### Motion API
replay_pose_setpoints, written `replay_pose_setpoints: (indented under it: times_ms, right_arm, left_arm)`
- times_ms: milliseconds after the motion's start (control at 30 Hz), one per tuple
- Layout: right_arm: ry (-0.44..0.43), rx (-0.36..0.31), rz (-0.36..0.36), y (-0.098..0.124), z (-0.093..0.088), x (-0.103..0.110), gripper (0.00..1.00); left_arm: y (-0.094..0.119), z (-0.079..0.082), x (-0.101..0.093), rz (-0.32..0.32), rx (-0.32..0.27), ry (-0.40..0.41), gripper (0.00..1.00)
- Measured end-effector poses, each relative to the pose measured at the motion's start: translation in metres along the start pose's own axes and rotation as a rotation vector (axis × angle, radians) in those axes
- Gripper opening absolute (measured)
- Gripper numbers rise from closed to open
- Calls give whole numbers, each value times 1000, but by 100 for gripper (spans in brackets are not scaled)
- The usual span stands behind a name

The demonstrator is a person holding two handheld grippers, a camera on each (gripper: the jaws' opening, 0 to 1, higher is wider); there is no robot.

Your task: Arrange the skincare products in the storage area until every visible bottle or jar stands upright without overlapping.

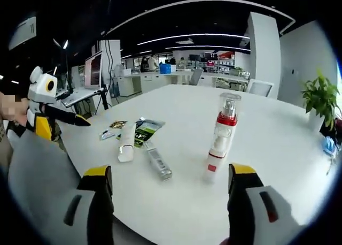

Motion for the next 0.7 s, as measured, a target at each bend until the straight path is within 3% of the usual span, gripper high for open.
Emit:
replay_pose_setpoints:
  times_ms: [400, 600, 700]
  right_arm:
    - [48, 20, 2, -1, 11, 7, 92]
    - [97, 69, 65, -22, 23, 17, 89]
    - [117, 119, 143, -43, 29, 30, 89]
  left_arm:
    - [9, -10, 3, -5, 2, -15, 97]
    - [11, -10, 3, -13, 3, -21, 97]
    - [13, -9, 1, -23, 5, -23, 97]
Point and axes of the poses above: the point that each gripper's makers call its tool centre point, and the gripper's own axes: y roughly backward along the fingers, x roughly to its left, z roughly out of its top, the point moved 6 cm from there along y, roughly backward along the fingers, and after that the axes turned 15 degrees about y, right-handed, at the moved point
